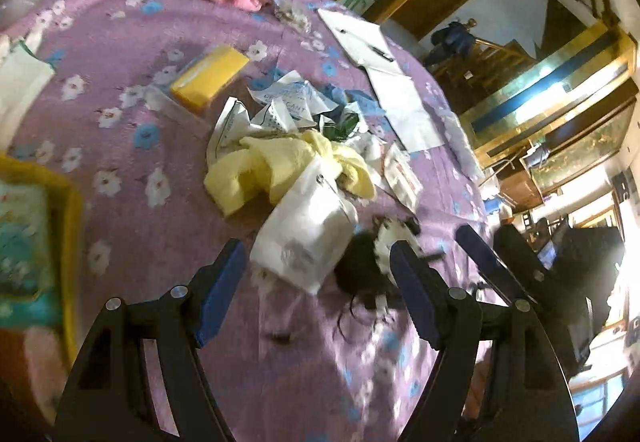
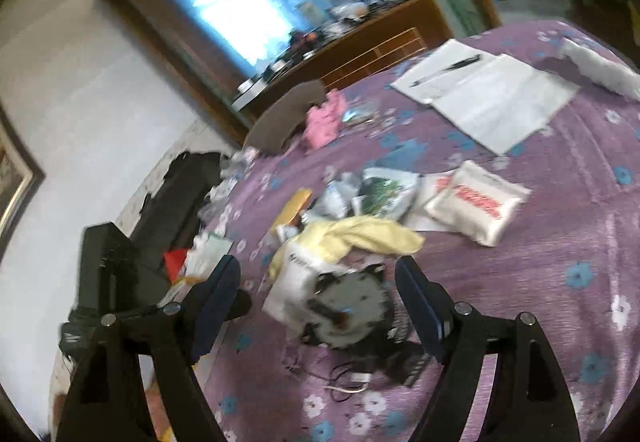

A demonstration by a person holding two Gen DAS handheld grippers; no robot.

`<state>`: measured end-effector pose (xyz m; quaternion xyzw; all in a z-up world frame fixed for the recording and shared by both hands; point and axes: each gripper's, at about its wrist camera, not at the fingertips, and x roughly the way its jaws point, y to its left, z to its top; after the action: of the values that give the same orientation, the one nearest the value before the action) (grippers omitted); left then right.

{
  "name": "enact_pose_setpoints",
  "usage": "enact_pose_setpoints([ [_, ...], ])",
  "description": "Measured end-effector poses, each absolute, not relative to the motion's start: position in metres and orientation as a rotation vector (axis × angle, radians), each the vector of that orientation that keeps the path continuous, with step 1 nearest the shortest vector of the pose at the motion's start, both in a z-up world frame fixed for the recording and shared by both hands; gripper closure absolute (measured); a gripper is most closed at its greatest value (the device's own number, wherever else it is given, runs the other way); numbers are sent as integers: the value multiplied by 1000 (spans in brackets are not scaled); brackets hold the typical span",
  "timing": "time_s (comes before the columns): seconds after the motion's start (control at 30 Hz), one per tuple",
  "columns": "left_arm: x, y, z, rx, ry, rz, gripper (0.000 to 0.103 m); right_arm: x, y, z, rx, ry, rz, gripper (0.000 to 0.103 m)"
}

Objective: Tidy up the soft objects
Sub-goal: 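Move both open tools back over the scattered items on the table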

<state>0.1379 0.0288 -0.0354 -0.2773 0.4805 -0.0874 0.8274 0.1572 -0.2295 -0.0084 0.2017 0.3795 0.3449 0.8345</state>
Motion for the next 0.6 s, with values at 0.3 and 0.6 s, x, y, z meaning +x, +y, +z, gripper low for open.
enact_pose_setpoints([
  [0.3, 142, 25, -61, -636, 1040, -158, 91, 168, -251, -20, 460, 823, 593, 23],
  [0.6, 83, 38, -33, -693, 914, -217, 98, 197, -243, -14, 403, 891, 541, 23],
])
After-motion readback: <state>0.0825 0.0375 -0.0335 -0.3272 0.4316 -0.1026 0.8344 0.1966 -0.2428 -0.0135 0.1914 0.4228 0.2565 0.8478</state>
